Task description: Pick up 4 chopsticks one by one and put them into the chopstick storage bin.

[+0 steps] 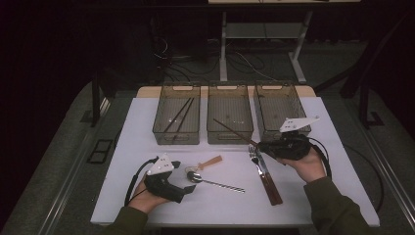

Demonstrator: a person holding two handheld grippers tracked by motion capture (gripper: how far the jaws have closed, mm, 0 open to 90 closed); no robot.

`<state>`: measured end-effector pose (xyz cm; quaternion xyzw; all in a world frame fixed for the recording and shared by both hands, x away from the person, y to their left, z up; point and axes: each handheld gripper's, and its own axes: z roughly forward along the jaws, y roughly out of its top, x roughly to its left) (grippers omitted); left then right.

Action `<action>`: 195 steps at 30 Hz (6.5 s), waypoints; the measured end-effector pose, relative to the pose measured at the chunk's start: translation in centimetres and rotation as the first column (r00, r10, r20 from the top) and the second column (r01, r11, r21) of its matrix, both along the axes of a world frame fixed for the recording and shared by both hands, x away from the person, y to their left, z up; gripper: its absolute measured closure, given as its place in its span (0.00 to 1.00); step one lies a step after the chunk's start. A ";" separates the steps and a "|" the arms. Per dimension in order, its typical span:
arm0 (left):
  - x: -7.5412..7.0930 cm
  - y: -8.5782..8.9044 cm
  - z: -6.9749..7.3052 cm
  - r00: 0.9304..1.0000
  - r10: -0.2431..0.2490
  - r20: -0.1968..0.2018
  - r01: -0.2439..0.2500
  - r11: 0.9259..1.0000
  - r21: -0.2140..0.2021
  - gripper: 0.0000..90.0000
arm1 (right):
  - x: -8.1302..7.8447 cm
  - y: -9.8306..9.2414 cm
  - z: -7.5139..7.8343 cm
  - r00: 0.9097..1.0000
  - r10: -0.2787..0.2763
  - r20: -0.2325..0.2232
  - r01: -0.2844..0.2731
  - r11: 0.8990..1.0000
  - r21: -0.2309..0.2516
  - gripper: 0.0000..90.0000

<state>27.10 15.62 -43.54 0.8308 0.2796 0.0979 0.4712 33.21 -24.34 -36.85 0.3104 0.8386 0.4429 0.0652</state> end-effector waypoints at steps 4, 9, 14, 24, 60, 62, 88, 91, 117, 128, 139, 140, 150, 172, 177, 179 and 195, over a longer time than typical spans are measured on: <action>0.0 0.0 0.0 1.000 -0.001 0.000 0.001 1.000 0.002 0.01 | 0.3 0.6 0.0 1.000 -0.006 -0.001 0.006 1.000 0.000 0.94; -0.1 -0.1 0.0 1.000 -0.001 -0.001 0.001 1.000 0.006 0.01 | 0.8 1.6 0.2 1.000 -0.019 -0.008 0.019 1.000 0.004 0.94; 0.0 0.0 0.0 1.000 -0.003 0.011 0.003 1.000 0.001 0.01 | 1.6 2.9 0.8 0.999 -0.042 -0.007 0.042 0.999 0.009 0.94; 0.1 0.2 -0.2 1.000 0.007 0.006 -0.007 1.000 -0.004 0.00 | 3.8 6.4 1.4 0.998 -0.066 -0.017 0.066 0.998 0.003 0.94; 0.0 -0.2 -0.2 1.000 -0.004 0.011 0.004 1.000 0.028 0.00 | 12.7 18.4 2.2 0.980 -0.193 -0.051 0.188 0.977 -0.102 0.94; -0.1 -0.3 -0.2 1.000 -0.006 0.009 0.006 1.000 0.022 0.00 | 12.9 18.6 2.1 0.979 -0.198 -0.050 0.192 0.976 -0.104 0.94; -0.2 -0.4 0.0 0.999 -0.026 0.021 0.026 1.000 0.014 0.00 | 16.8 25.8 -0.2 0.956 -0.269 -0.117 0.249 0.955 -0.162 0.92; -0.2 -0.4 0.0 0.999 -0.025 0.022 0.025 1.000 0.008 0.00 | 16.7 25.8 -0.1 0.957 -0.266 -0.112 0.249 0.958 -0.145 0.86; -0.2 -0.1 0.0 0.999 -0.028 0.024 0.028 1.000 0.012 0.00 | 11.7 16.5 1.7 0.996 -0.086 -0.033 0.087 0.996 0.020 0.44; -0.2 0.0 -0.1 1.000 -0.012 0.020 0.012 1.000 0.012 0.00 | 8.8 10.7 2.3 0.998 -0.063 0.010 0.062 0.997 0.056 0.43; -0.1 0.0 -0.1 1.000 -0.008 0.019 0.008 1.000 0.021 0.00 | 5.9 5.5 2.0 0.999 -0.015 0.038 0.011 0.995 0.097 0.40; -0.1 0.0 -0.1 1.000 -0.008 0.019 0.008 1.000 0.021 0.00 | 5.6 5.1 1.9 0.999 -0.016 0.041 0.012 0.995 0.098 0.40; -0.1 0.1 -0.1 1.000 -0.010 0.020 0.009 1.000 0.022 0.00 | 3.1 1.2 0.4 0.999 -0.017 0.040 0.015 0.998 0.068 0.40; -0.2 0.2 0.1 0.999 -0.012 0.030 0.010 0.999 0.038 0.00 | 0.0 -6.9 -4.0 0.994 -0.103 -0.034 0.100 0.992 -0.077 0.49; -0.1 0.2 0.1 1.000 -0.012 0.029 0.011 0.999 0.038 0.00 | -0.5 -8.5 -5.1 0.991 -0.115 -0.069 0.106 0.988 -0.116 0.62; -0.2 0.2 0.0 1.000 -0.011 0.029 0.010 0.999 0.037 0.00 | -0.7 -8.9 -5.3 0.990 -0.117 -0.072 0.107 0.986 -0.130 0.67; -0.2 0.1 0.0 0.999 -0.016 0.030 0.015 0.999 0.039 0.00 | -0.4 -9.5 -7.1 0.986 -0.116 -0.120 0.088 0.972 -0.216 0.85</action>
